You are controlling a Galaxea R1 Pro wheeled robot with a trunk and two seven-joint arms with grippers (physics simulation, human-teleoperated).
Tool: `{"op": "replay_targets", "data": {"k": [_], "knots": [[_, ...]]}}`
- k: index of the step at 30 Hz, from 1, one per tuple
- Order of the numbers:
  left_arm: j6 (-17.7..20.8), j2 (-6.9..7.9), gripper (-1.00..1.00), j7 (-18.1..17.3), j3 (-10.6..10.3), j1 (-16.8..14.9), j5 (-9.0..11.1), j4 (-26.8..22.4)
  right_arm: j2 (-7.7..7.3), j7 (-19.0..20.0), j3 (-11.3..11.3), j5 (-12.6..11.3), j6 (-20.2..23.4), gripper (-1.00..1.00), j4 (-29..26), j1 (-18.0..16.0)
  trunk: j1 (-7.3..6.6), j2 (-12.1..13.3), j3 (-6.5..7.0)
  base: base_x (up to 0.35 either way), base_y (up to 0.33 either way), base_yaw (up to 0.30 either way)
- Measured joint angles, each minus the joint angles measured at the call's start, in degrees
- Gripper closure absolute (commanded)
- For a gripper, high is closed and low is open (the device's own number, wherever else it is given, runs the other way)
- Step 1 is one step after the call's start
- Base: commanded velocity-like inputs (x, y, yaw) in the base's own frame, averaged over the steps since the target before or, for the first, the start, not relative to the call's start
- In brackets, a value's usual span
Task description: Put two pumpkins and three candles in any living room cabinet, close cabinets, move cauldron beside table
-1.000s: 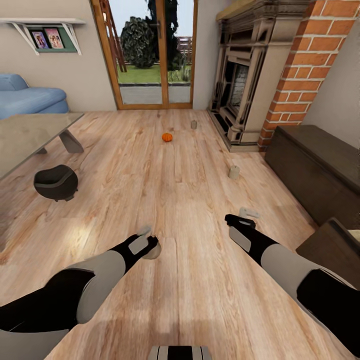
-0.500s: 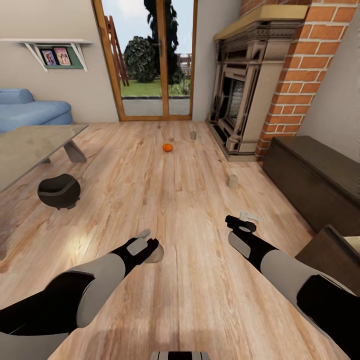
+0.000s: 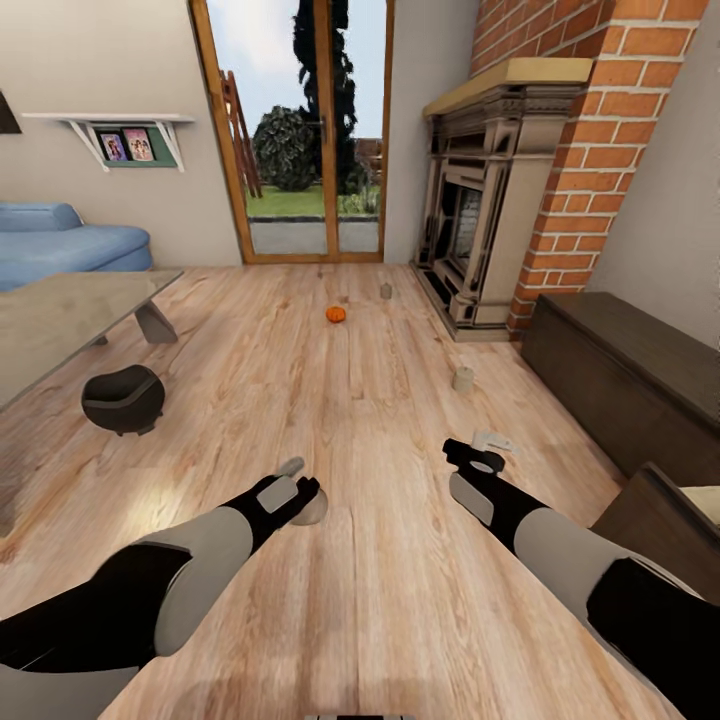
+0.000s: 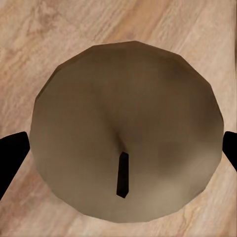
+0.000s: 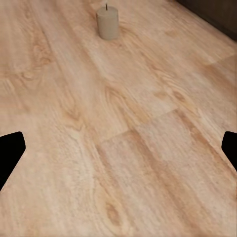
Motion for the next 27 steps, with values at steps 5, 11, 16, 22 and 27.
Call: {"op": "replay_targets", "data": {"k": [5,11,16,22,27], "knots": [[0.17,0.0,1.0,-0.84,0.15,0.0,-4.6,0.01,0.75,-0.04,0.05,-0.01,0.04,-1.0,0.0,0.39,-0.13,0.07,1.11,0.0,0.0,0.0],[0.19,0.0,1.0,-3.25,0.14,0.0,-5.52,0.04,1.41,-0.08,0.03,0.0,0.04,-1.0,0.0,0.72,-0.28,0.15,2.44,0.0,0.0,0.0],[0.15,0.0,1.0,-3.78,-0.01,0.0,-7.07,0.05,1.67,-0.07,0.1,0.08,0.02,-1.0,-0.01,0.79,-0.41,0.22,3.55,0.0,0.0,0.0],[0.08,0.0,1.0,-4.17,0.03,0.46,-14.16,0.07,1.73,-0.09,0.04,1.92,0.01,-1.0,-0.02,0.8,-0.57,0.3,4.87,0.0,0.0,0.0],[0.09,0.1,1.0,-6.83,0.12,1.01,-16.29,0.06,1.69,-0.08,-0.02,3.51,-0.05,-1.0,-0.01,0.8,-0.67,0.36,5.77,0.0,0.0,0.0]]}}
